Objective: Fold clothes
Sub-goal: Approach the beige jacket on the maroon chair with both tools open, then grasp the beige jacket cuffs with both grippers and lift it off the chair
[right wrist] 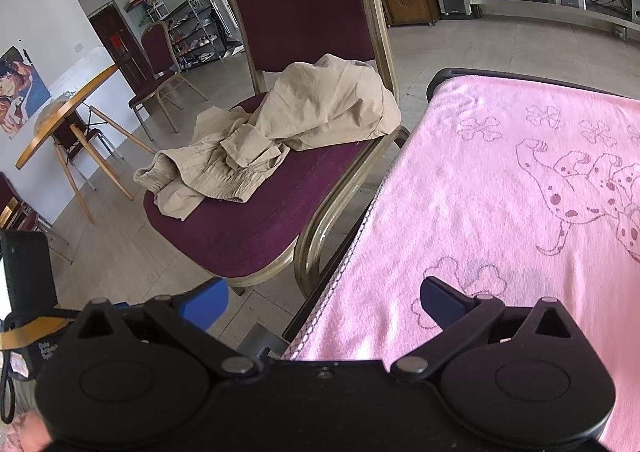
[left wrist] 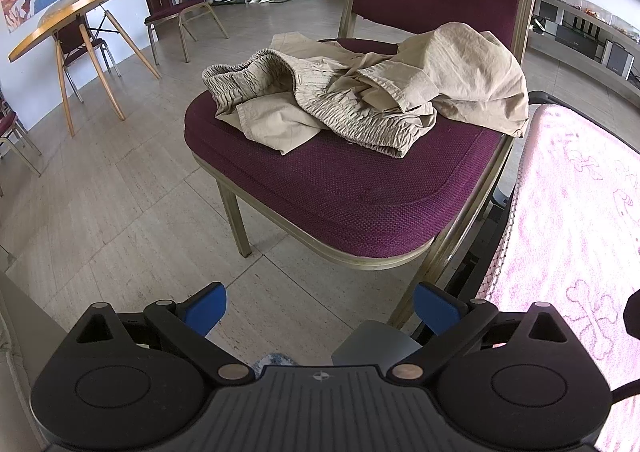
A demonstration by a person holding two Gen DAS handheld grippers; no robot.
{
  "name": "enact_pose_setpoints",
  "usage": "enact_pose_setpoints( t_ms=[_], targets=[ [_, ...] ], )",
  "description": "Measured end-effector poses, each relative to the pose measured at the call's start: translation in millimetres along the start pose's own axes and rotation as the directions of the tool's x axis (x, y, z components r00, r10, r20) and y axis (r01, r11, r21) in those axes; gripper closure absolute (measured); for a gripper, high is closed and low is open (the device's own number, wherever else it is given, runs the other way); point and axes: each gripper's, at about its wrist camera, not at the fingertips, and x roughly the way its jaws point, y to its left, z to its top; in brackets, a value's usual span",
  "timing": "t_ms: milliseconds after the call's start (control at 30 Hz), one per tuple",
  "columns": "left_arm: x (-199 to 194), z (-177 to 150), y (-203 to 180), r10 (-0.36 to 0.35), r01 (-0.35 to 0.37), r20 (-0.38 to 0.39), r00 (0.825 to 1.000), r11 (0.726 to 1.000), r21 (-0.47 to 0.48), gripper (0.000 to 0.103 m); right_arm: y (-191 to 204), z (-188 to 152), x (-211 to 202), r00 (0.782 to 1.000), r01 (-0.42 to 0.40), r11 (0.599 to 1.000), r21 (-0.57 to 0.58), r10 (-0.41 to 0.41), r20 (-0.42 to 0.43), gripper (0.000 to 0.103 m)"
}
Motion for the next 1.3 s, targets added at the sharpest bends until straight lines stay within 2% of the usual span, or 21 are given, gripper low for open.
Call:
enact_pose_setpoints(
  t_ms=[200,300,400,467,533,667,733,800,867,933,1000,1067,1100,1133,1167,1200,1300],
  targets=[
    [1.4,2.4,0.9,-0.01,0.01,-0.002,1.0,1.0,-0.002,0.002,3.9,5.0,5.9,1.0,0.008,1.0,-0.009,-0.009,-0.01,0.0],
    [0.6,3.4,8.7,0.011,-0.011,0.0,1.0,0.999,-0.047,0.002,9.4,11.3,12.6,1.0,0.007,1.0,-0.025,-0.008,-0.019,0.0],
    [1.8,12.9,25.0,0.024,-0.023,0.005,1.0,0.99,-0.141,0.002,18.8,29.1,24.5,1.0,-0.015,0.999,-0.042,0.014,-0.016,0.0],
    [2.8,24.6,36.5,0.035,-0.027,0.039,0.999,0.981,-0.192,0.003,25.4,43.8,34.0,0.999,-0.03,0.998,-0.05,0.029,-0.013,0.0],
    [5.1,38.1,47.7,0.046,-0.031,0.06,0.997,0.975,-0.221,0.009,30.6,59.1,45.5,0.999,-0.046,0.998,-0.046,0.046,-0.014,0.0],
    [26.0,70.5,87.4,0.028,-0.016,0.033,0.999,0.946,-0.324,0.014,35.8,91.4,77.4,0.996,-0.088,0.996,-0.006,0.088,-0.025,0.001],
    [43.4,85.2,110.1,0.029,-0.027,0.001,1.0,0.927,-0.374,0.014,38.3,107.2,95.9,0.995,-0.099,0.995,0.013,0.099,-0.027,0.008],
    [58.2,94.9,128.2,0.016,-0.027,-0.033,0.999,0.916,-0.401,0.016,41.5,121.2,117.7,0.993,-0.112,0.992,0.049,0.114,-0.035,0.022],
    [72.2,103.3,146.2,0.011,-0.037,-0.064,0.998,0.906,-0.422,0.017,44.6,132.9,144.9,0.989,-0.128,0.987,0.102,0.134,-0.06,0.024],
    [76.4,103.1,156.5,0.045,-0.073,-0.074,0.996,0.895,-0.44,0.016,48.5,141.5,173.3,0.985,-0.135,0.979,0.154,0.149,-0.084,0.023],
    [77.1,98.4,159.8,0.075,-0.102,-0.078,0.994,0.888,-0.448,0.016,54.6,142.6,203.7,0.985,-0.117,0.973,0.2,0.139,-0.101,0.008],
    [76.8,90.0,157.1,0.07,-0.104,-0.093,0.993,0.891,-0.443,0.016,62.4,138.9,228.7,0.989,-0.076,0.976,0.204,0.1,-0.109,0.006],
    [76.4,85.8,154.7,0.064,-0.103,-0.104,0.993,0.894,-0.437,0.016,70.3,134.9,232.8,0.993,-0.038,0.988,0.147,0.053,-0.103,0.023],
    [75.6,81.4,152.4,0.058,-0.101,-0.113,0.992,0.897,-0.431,0.016,78.8,130.6,235.1,0.996,0.004,0.997,0.078,0.003,-0.093,0.05],
    [71.4,75.2,150.5,0.053,-0.095,-0.111,0.992,0.902,-0.422,0.016,87.4,126.3,237.3,0.996,0.047,0.999,0.01,-0.046,-0.079,0.085],
    [67.3,68.9,148.6,0.048,-0.089,-0.108,0.993,0.907,-0.413,0.016,90.9,124.7,225.3,0.998,0.053,0.999,-0.008,-0.053,-0.039,0.092],
    [49.7,52.6,140.9,0.054,-0.081,-0.083,0.995,0.927,-0.367,0.017,87.3,130.9,163.3,0.994,0.021,1.0,0.01,-0.022,0.105,0.095]
  ],
)
